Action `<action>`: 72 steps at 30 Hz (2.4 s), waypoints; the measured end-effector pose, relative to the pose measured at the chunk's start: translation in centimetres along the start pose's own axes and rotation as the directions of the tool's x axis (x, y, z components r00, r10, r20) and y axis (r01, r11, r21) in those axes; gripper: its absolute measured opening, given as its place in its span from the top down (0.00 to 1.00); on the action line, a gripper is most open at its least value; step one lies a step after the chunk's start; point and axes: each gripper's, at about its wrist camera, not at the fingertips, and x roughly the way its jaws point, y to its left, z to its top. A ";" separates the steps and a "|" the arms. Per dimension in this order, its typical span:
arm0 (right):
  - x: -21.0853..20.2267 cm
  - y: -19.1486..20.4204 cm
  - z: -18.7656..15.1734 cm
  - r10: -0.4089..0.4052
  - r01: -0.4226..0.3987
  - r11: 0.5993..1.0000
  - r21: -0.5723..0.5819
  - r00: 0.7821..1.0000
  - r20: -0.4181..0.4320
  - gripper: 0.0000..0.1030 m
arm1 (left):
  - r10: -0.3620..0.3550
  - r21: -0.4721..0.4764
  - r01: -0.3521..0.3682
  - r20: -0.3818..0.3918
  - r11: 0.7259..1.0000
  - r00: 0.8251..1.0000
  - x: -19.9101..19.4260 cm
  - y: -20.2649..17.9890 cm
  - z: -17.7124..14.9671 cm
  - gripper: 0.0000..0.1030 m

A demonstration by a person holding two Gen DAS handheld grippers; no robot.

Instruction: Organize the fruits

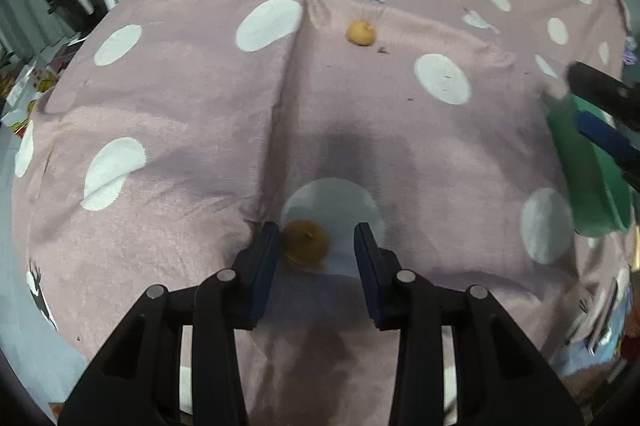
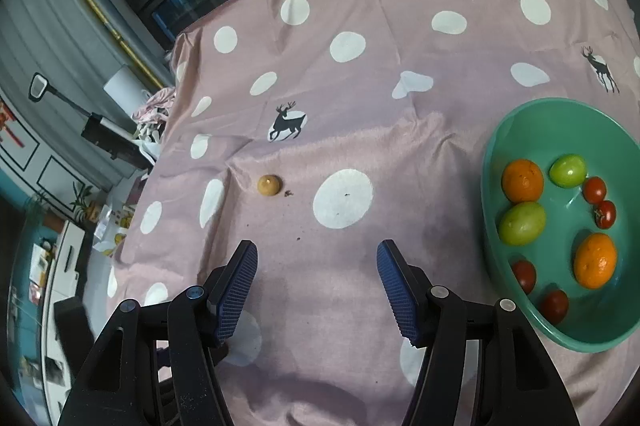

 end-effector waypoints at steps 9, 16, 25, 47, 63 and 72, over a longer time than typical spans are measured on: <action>0.2 0.0 -0.1 -0.007 0.007 1.000 -0.003 1.000 -0.004 0.39 | 0.051 0.034 -0.050 -0.023 0.998 0.998 1.9 -1.0 0.0 0.68; 0.5 0.0 -0.3 -0.022 0.022 1.000 -0.002 1.000 -0.007 0.39 | 0.054 0.009 -0.054 0.031 0.999 0.998 1.8 -0.6 0.0 0.75; 1.2 -0.4 -0.2 -0.039 0.039 0.999 0.010 0.999 -0.004 0.39 | -0.016 -0.003 0.016 0.103 1.000 0.995 0.4 -1.6 2.5 0.75; 11.2 3.8 -3.5 -0.343 0.315 0.908 -0.277 0.937 -0.059 0.39 | -0.034 -0.140 0.065 0.214 0.988 0.976 -0.6 3.8 3.5 0.75; 12.1 3.1 -3.3 -0.348 0.310 0.917 -0.250 0.929 -0.124 0.01 | 0.023 -0.129 0.004 0.203 0.992 0.979 -0.2 3.6 3.3 0.75; 12.0 3.0 -3.4 -0.348 0.310 0.917 -0.249 0.929 -0.123 0.01 | -0.002 -0.128 0.030 0.213 0.991 0.977 -0.6 3.4 3.1 0.75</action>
